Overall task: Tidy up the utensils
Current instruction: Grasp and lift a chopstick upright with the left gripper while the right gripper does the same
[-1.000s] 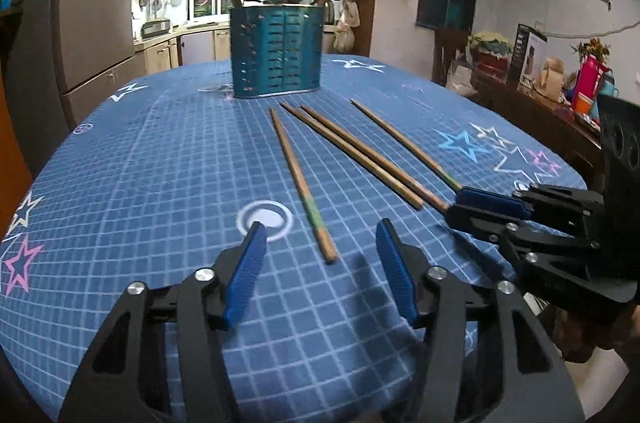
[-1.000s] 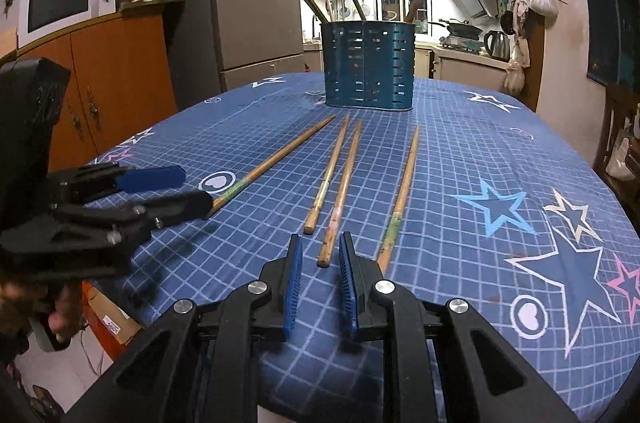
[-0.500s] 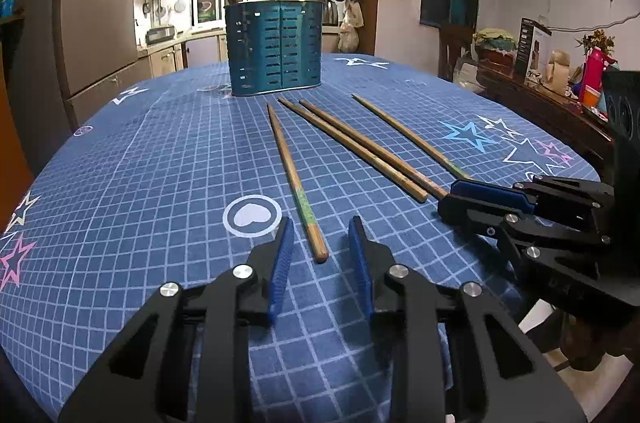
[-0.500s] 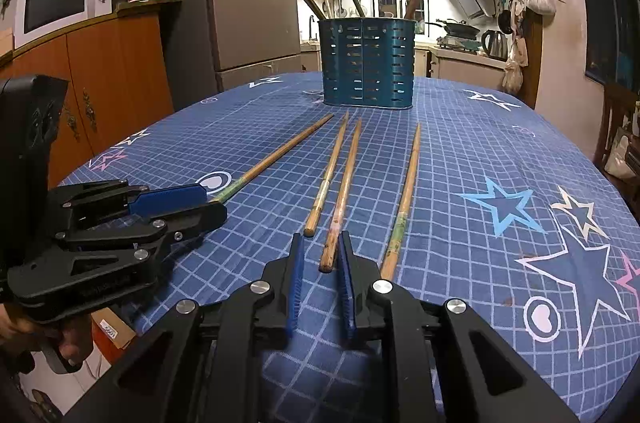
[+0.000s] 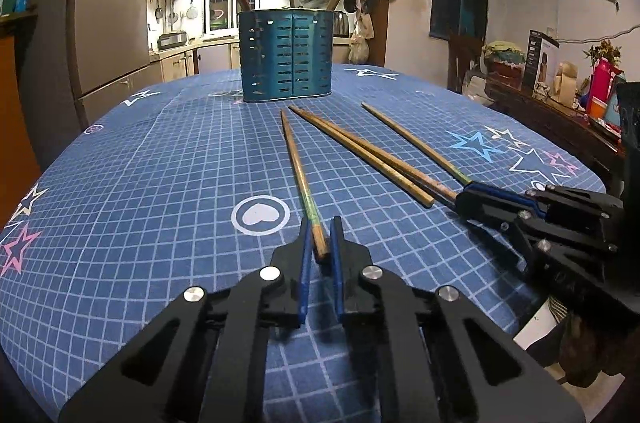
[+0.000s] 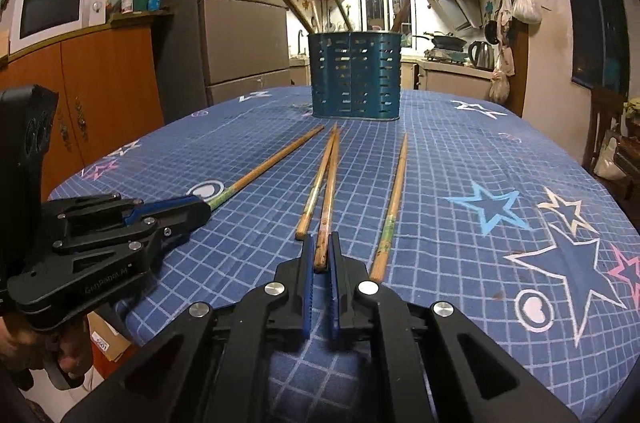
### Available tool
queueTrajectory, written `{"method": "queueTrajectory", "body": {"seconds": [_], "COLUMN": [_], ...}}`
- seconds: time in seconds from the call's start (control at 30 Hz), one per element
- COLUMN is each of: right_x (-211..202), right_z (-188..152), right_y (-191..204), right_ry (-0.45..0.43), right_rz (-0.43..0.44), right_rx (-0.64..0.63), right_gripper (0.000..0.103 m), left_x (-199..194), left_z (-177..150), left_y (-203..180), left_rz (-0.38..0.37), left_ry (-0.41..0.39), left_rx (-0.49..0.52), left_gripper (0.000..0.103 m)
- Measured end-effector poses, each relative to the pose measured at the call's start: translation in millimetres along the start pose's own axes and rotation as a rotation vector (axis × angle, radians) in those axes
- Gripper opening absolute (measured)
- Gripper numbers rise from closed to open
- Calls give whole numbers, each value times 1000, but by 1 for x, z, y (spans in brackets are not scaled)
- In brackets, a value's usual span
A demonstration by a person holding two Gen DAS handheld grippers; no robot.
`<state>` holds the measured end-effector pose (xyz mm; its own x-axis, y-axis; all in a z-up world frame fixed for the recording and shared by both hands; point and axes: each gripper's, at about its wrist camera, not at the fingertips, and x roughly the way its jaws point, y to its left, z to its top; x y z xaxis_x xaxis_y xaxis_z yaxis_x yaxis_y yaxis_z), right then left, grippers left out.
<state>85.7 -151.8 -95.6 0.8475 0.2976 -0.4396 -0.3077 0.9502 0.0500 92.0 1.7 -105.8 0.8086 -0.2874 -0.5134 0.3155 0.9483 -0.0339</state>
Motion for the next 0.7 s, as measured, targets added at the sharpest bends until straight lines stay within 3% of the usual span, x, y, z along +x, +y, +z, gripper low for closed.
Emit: {"method": "queueTrajectory", "body": {"seconds": [0.37, 0.57, 0.7], "right_x": [-48, -62, -54], "right_z": [53, 108, 151], "right_y": [-2, -8, -19], "right_ry": [-161, -254, -269], "right_rz": [-19, -6, 34], "right_rx": [-79, -129, -134], "right_gripper": [7, 7, 7], "left_x": [-40, -60, -61], "left_z": [37, 91, 133], "left_y": [-2, 1, 3], "left_rz": [-16, -11, -27], "left_ry": [-132, -265, -330], "left_rx": [7, 28, 39], "left_gripper": [7, 6, 5]}}
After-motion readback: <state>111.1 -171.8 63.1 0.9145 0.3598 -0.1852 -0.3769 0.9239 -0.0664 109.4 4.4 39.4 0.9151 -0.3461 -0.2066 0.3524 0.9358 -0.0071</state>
